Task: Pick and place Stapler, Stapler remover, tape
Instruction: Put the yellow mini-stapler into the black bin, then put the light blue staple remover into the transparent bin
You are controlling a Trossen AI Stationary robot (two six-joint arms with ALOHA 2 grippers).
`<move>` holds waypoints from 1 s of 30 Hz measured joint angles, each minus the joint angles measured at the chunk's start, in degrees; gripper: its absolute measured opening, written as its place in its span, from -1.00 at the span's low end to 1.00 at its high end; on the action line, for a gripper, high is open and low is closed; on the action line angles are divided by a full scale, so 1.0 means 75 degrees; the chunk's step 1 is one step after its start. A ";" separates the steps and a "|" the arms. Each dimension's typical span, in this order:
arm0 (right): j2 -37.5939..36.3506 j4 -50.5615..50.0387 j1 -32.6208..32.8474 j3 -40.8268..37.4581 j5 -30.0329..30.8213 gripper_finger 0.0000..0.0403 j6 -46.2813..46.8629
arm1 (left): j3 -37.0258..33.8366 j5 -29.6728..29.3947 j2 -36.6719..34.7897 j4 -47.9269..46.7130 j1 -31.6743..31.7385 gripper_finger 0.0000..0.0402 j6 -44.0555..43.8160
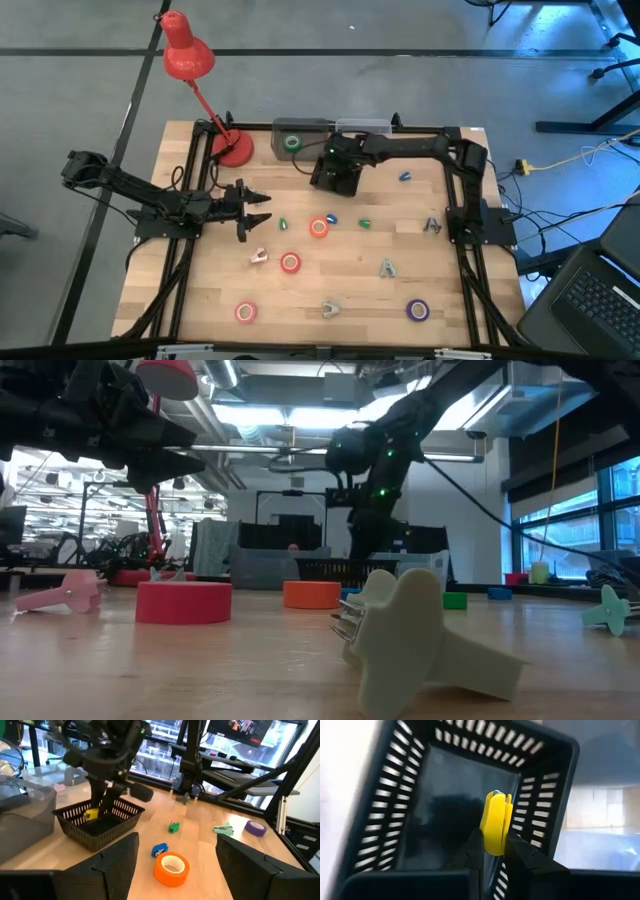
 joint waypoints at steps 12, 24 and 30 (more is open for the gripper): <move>0.0035 0.0057 -0.0042 0.0005 0.0000 -0.10 0.0096 | 0.0000 0.0003 0.0000 0.0000 0.0000 0.27 0.0082; -0.0508 0.0043 0.0323 0.0005 -0.0169 0.42 0.0488 | 0.0000 0.0015 0.0000 -0.0001 0.0000 0.27 0.0079; -0.1276 -0.0712 0.1163 -0.0099 -0.1497 0.31 0.1031 | 0.0000 0.0169 0.0000 -0.0003 0.0000 0.27 0.0076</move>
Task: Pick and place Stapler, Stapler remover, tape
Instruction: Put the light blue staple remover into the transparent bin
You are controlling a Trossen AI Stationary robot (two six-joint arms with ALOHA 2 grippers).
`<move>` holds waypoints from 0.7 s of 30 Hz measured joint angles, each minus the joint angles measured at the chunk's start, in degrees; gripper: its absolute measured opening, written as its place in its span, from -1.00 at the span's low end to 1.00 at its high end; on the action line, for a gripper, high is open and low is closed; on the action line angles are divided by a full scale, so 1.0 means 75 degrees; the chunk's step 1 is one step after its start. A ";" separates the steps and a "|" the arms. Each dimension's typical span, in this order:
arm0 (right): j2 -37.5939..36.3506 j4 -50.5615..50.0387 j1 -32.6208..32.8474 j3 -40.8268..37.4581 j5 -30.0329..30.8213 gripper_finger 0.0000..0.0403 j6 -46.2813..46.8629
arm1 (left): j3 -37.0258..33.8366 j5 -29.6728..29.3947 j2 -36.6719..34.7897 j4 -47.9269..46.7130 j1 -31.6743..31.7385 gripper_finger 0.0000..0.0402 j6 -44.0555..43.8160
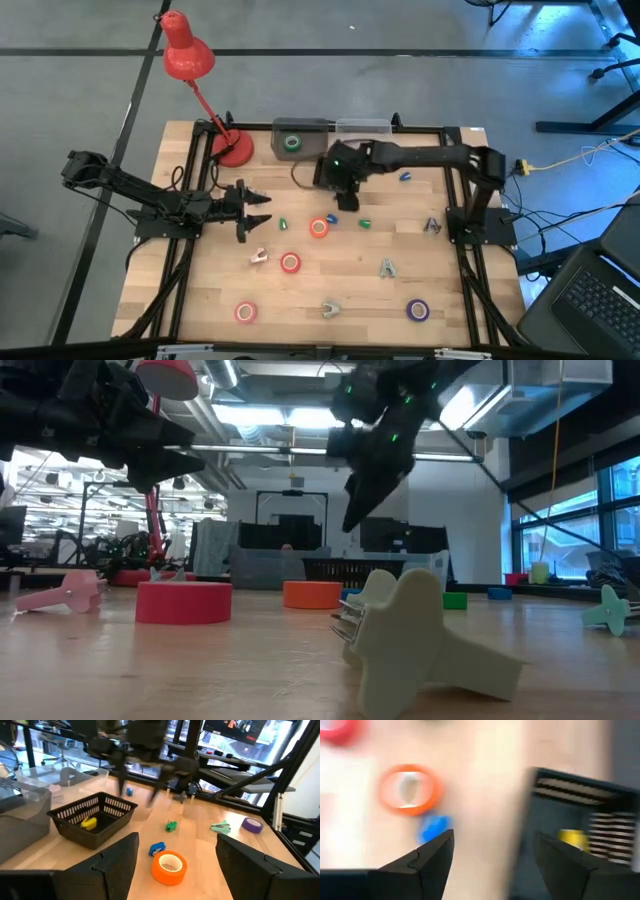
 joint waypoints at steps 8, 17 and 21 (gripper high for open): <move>-0.1114 -0.0304 0.1146 -0.1121 -0.0369 0.23 0.0755 | 0.0006 0.0199 0.0000 -0.0196 0.0000 0.27 -0.0227; -0.3348 0.0842 0.1466 -0.3730 0.1161 0.10 0.2675 | 0.0030 0.0055 -0.0003 -0.0127 0.0045 0.27 -0.0562; -0.4151 0.1493 0.1461 -0.4508 0.1228 0.06 0.3066 | 0.0044 -0.1541 -0.0006 -0.1043 0.0172 0.25 -0.2555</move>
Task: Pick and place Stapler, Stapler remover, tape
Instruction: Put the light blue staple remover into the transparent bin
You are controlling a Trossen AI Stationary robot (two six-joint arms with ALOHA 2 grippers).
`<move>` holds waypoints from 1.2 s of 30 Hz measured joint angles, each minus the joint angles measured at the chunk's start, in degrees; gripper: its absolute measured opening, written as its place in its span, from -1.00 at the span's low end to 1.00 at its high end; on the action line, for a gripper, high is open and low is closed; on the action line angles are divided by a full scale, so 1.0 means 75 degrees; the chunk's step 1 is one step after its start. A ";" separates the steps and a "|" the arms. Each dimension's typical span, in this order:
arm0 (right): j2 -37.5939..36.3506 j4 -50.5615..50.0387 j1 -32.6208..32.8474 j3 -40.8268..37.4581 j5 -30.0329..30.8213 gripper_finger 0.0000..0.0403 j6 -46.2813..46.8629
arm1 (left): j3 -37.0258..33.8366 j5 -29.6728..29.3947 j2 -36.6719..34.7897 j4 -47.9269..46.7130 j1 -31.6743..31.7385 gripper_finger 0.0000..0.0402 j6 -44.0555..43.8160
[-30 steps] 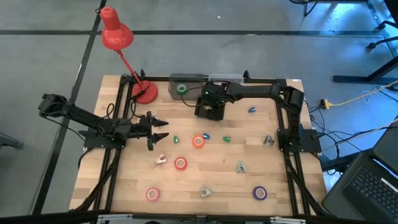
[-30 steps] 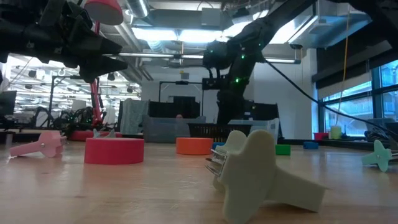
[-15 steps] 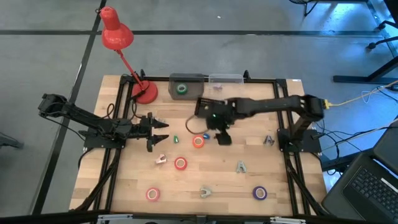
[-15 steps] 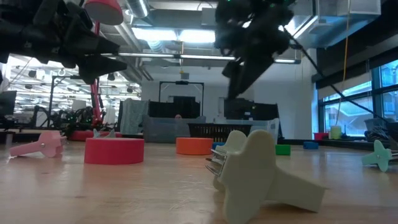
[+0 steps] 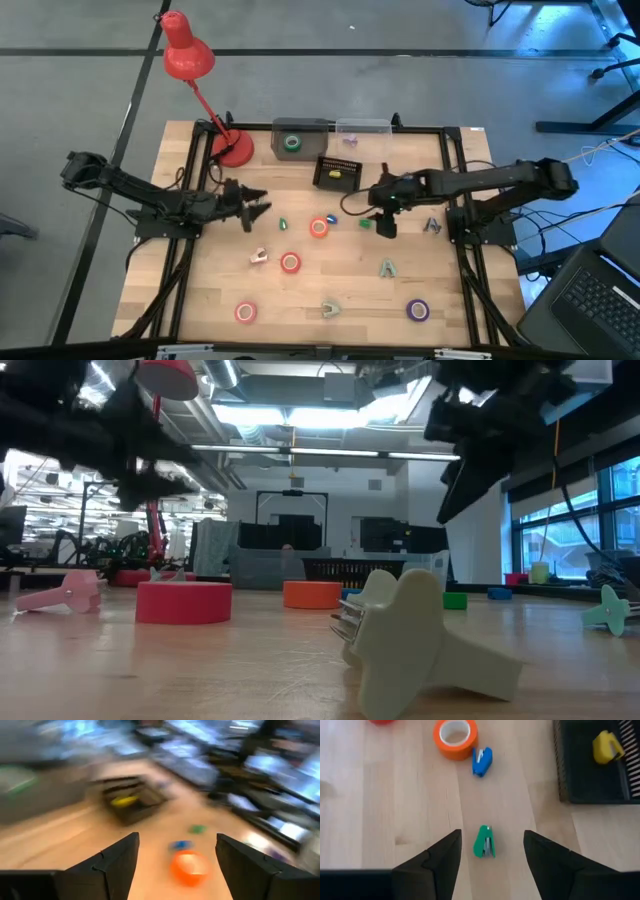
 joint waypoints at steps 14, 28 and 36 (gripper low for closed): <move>-0.0585 0.0640 -0.0007 -0.0299 0.0024 0.06 -0.0072 | 0.0479 0.0657 0.0004 -0.3504 0.1737 -0.16 -0.2464; -0.0582 0.0669 -0.0006 -0.0299 0.0024 0.06 -0.0069 | 0.2052 0.1151 0.0180 -0.7549 0.2101 -0.16 -0.3546; -0.0579 0.0669 -0.0006 -0.0299 0.0021 0.06 -0.0069 | 0.2049 0.1231 0.0842 -0.7785 0.2077 -0.16 -0.3974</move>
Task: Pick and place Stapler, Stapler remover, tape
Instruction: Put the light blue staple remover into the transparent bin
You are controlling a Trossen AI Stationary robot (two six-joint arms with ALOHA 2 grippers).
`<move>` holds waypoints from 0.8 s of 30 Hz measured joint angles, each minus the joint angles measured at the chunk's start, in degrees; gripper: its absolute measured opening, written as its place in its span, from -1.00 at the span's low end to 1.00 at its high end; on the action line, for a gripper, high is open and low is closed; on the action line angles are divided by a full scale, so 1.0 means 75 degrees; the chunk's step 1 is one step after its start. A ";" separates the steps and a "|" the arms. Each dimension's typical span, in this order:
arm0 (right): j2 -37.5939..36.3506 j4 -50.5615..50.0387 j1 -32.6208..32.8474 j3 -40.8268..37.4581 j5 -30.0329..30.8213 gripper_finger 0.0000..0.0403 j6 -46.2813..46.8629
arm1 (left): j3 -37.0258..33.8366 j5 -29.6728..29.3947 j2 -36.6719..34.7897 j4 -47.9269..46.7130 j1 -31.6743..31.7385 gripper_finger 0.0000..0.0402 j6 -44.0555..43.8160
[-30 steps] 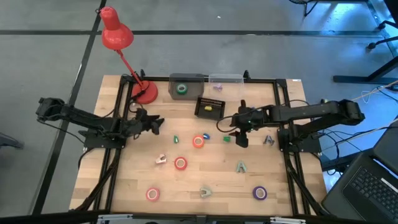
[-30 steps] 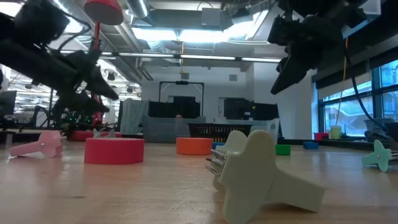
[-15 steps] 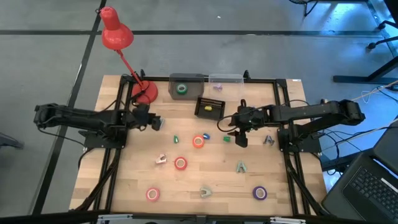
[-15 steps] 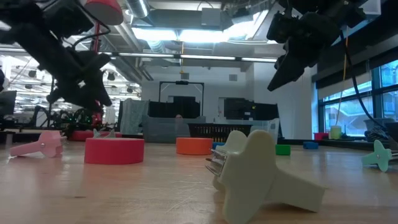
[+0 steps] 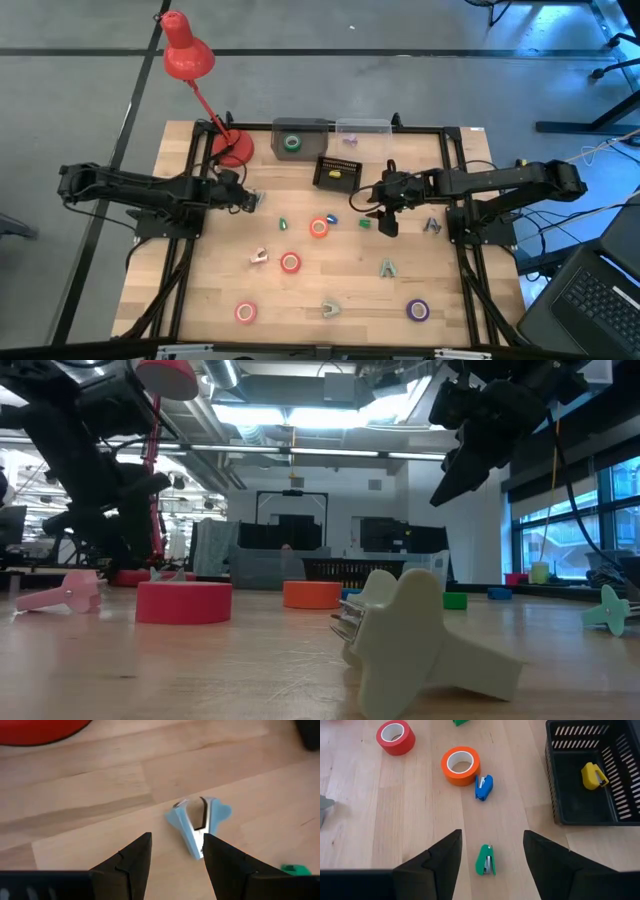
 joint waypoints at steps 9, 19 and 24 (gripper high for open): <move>0.0003 0.0003 -0.0003 0.0000 0.0003 0.06 0.0000 | -0.0006 0.0015 0.0881 0.0979 0.0000 -0.16 0.0258; 0.0003 0.0035 0.0000 0.0000 0.0003 0.06 0.0000 | -0.0009 -0.0150 0.1457 0.1116 0.0355 -0.16 0.0333; 0.0004 0.0067 -0.0003 -0.0003 0.0001 0.06 0.0000 | -0.0009 -0.0232 0.1551 0.1248 0.0455 -0.17 0.0416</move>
